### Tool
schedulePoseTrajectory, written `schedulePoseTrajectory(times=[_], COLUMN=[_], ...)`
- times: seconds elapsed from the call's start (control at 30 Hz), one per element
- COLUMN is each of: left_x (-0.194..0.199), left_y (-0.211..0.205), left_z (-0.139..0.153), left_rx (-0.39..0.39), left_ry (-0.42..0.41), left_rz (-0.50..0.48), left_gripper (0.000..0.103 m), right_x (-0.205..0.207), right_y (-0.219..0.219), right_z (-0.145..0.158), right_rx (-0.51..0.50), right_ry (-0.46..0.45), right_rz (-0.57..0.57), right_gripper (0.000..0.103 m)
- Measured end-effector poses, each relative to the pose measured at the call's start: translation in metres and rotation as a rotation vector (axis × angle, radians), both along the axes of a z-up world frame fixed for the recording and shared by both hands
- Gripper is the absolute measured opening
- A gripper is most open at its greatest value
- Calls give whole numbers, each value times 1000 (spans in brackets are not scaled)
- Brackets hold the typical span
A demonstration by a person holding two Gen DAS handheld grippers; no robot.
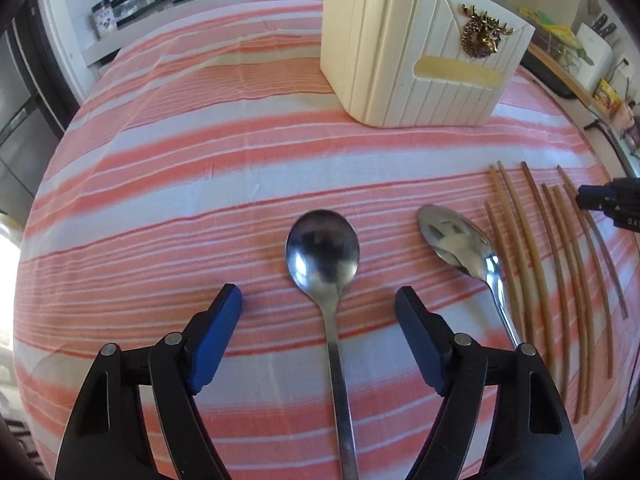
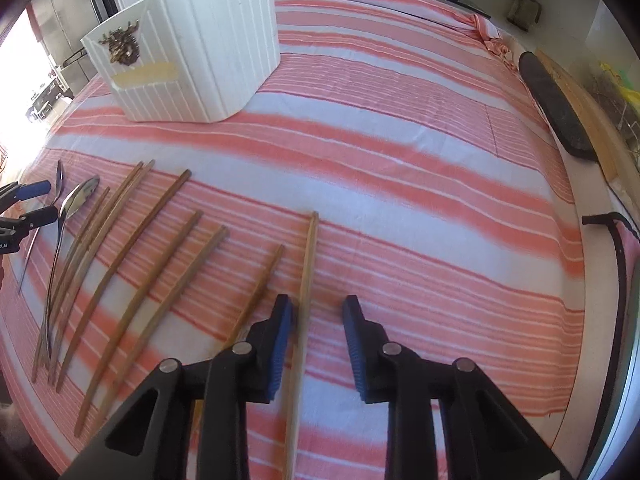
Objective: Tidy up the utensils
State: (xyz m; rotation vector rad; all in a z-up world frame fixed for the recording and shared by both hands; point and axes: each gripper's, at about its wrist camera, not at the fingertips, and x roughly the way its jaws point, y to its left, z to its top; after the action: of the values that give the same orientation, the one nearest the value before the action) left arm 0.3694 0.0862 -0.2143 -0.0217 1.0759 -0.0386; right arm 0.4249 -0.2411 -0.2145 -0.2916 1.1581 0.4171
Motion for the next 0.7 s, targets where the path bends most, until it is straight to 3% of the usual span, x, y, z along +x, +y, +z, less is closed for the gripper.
schedulePoseTrajectory(times=[0.07, 0.13, 0.17, 0.2, 0.37, 0.7], left_x=[5, 10, 11, 12, 6, -64], left_y=[-3, -3, -2, 2, 19, 24], left_z=[0, 1, 2, 4, 19, 113], left_rx=[19, 22, 15, 2, -66, -141], left_ry=[-15, -30, -37, -44, -87, -313], left_rz=[-12, -19, -17, -10, 24, -13], left_gripper=[73, 62, 44, 36, 36, 36], right_x=[11, 20, 25, 28, 19, -69], right_y=[2, 3, 2, 0, -18, -47], right_z=[0, -1, -1, -1, 29, 143], right_rx=[7, 28, 47, 68, 247, 436], right_ry=[0, 1, 3, 5, -60, -310], right_rz=[-13, -28, -42, -57, -130, -83], right_gripper=[12, 6, 6, 6, 6, 6])
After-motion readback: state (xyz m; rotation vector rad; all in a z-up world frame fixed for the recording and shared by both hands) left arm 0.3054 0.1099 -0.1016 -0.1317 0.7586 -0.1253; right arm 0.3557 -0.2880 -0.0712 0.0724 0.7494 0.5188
